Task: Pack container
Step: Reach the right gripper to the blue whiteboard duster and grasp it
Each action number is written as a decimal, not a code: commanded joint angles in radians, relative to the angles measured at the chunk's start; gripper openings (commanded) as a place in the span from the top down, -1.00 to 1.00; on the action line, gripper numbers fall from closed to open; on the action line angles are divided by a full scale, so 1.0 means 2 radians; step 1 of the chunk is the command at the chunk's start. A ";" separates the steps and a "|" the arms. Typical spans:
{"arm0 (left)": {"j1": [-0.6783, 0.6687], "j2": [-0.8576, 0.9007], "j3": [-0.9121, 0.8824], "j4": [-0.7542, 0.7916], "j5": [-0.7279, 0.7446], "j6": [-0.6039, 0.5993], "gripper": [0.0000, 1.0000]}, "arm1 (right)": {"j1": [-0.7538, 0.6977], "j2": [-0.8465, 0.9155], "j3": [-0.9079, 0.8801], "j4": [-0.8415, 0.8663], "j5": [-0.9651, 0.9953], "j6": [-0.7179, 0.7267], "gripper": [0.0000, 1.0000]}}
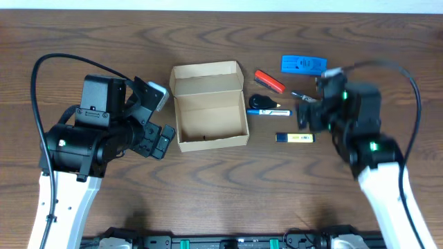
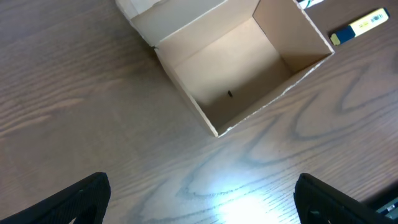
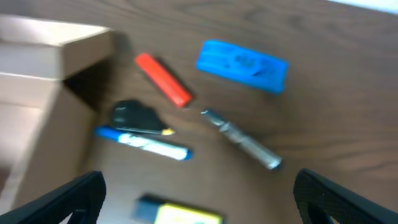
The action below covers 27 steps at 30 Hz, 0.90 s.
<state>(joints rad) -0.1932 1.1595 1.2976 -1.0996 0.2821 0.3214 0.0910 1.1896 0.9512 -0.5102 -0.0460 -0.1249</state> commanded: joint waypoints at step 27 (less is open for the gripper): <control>0.002 0.002 0.007 -0.002 0.003 0.006 -0.90 | -0.088 0.539 0.526 -0.152 -0.088 -0.430 -0.99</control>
<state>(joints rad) -0.1932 1.1595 1.2976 -1.1004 0.2821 0.3214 -0.0776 2.2127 1.9224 -0.8005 -0.1871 -0.8818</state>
